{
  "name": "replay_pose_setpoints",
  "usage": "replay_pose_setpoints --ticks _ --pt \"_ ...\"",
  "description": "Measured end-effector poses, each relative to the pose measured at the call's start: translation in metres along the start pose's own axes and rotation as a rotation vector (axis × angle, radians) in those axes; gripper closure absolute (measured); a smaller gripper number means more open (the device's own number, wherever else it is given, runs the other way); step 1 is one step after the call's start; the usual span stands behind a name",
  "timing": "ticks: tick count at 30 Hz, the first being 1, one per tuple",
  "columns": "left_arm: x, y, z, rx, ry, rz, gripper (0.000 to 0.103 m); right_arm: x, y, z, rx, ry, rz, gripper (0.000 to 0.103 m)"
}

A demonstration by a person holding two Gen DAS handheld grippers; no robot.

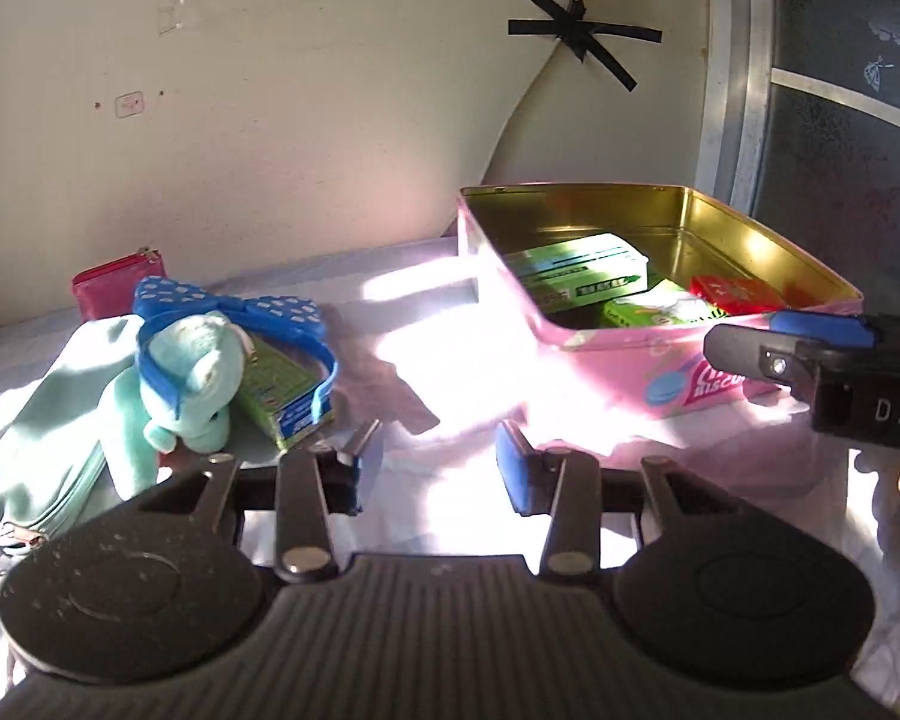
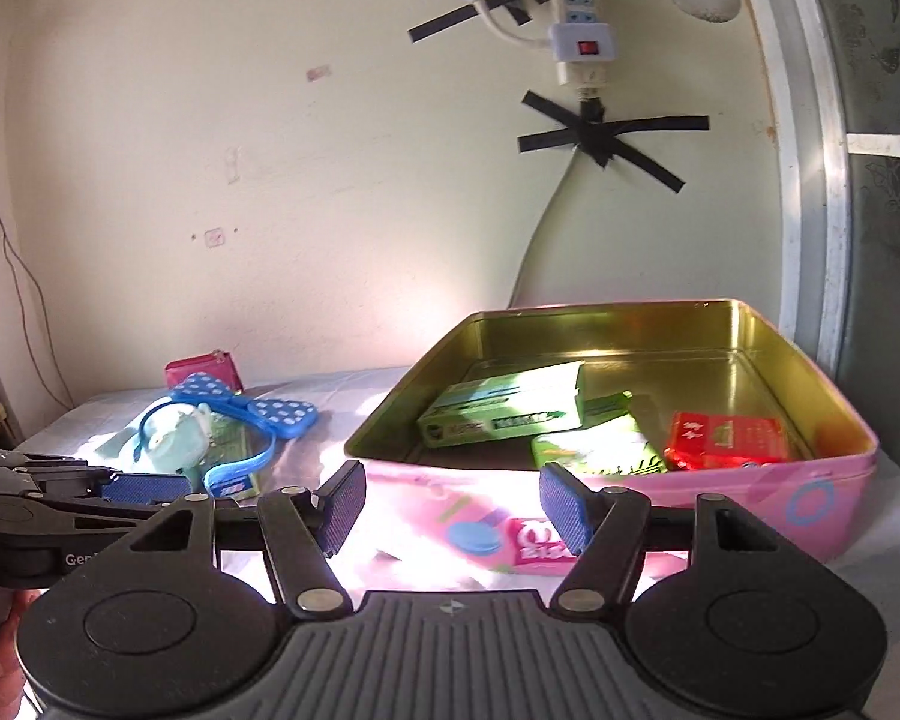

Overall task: Organize objects
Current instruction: 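Move the right gripper back and grasp the blue polka-dot bow headband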

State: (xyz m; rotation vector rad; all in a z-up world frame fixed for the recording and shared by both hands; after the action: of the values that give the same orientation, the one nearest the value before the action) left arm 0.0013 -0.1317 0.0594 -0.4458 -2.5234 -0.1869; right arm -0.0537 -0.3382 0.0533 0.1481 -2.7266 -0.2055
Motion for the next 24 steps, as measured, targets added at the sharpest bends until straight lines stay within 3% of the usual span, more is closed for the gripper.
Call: replay_pose_setpoints --ticks 11,18,24 --pt "0.008 0.094 0.046 0.095 0.049 -0.137 0.058 -0.041 0.095 0.021 0.092 0.101 -0.126 0.044" --pt "0.01 0.137 0.067 0.16 0.044 -0.159 0.054 -0.063 0.136 0.026 0.139 0.143 -0.18 0.044" --pt "0.012 0.156 0.076 0.227 -0.005 -0.124 0.054 -0.078 0.153 0.019 0.14 0.15 -0.208 0.045"
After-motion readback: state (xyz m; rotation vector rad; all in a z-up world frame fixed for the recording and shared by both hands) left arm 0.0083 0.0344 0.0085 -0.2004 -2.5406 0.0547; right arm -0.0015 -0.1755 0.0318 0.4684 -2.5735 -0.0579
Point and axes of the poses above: each gripper's, at about its wrist camera, not at the fingertips, and x roughly against the way its jaws point, y to its left, z to its underside, the point moved 1 cm from there along -x, roughly the way its jaws point, and after that the axes turned 1 degree about z, right-handed, at the moved point
